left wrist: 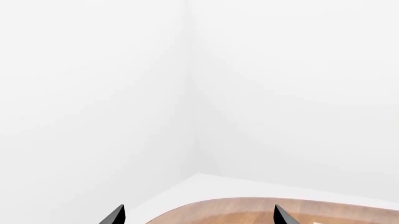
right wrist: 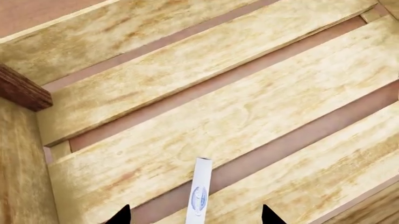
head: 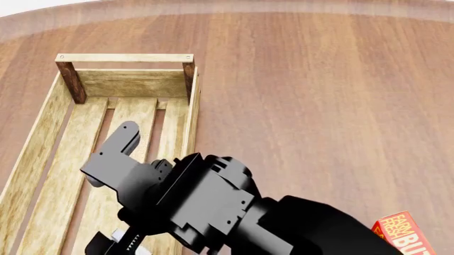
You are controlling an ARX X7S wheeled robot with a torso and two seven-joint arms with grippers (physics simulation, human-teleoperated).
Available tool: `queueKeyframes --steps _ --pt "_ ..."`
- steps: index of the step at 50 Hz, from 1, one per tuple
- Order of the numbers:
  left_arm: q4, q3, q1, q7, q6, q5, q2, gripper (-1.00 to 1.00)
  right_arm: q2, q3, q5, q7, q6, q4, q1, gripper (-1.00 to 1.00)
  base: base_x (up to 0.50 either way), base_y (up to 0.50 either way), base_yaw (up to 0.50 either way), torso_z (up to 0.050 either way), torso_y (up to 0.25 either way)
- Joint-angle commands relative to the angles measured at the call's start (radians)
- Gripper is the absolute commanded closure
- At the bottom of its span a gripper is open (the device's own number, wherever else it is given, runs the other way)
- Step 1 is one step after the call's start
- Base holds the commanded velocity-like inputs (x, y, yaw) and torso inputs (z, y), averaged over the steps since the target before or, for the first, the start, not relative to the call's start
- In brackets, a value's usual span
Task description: Pick up the cream cheese and put it in the tray.
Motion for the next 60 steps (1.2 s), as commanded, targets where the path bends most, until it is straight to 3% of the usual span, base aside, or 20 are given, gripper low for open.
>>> queueKeyframes --steps 1,36,60 --pt "0.008 0.002 -0.005 0.005 -0.007 0.003 0.003 -1.00 0.000 -0.001 0.020 -0.014 -0.024 -0.031 0.020 -1.00 0.00 0.00 0.00 0.000 0.000" --pt "0.015 0.006 -0.022 0.020 -0.021 0.002 0.015 -1.00 0.000 -0.010 0.174 -0.004 -0.203 -0.080 0.178 -1.00 0.00 0.00 0.00 0.000 0.000" --pt "0.023 0.010 -0.025 0.024 -0.034 0.012 0.024 -1.00 0.000 -0.010 0.301 0.296 -0.417 -0.102 0.251 -1.00 0.00 0.00 0.00 0.000 0.000"
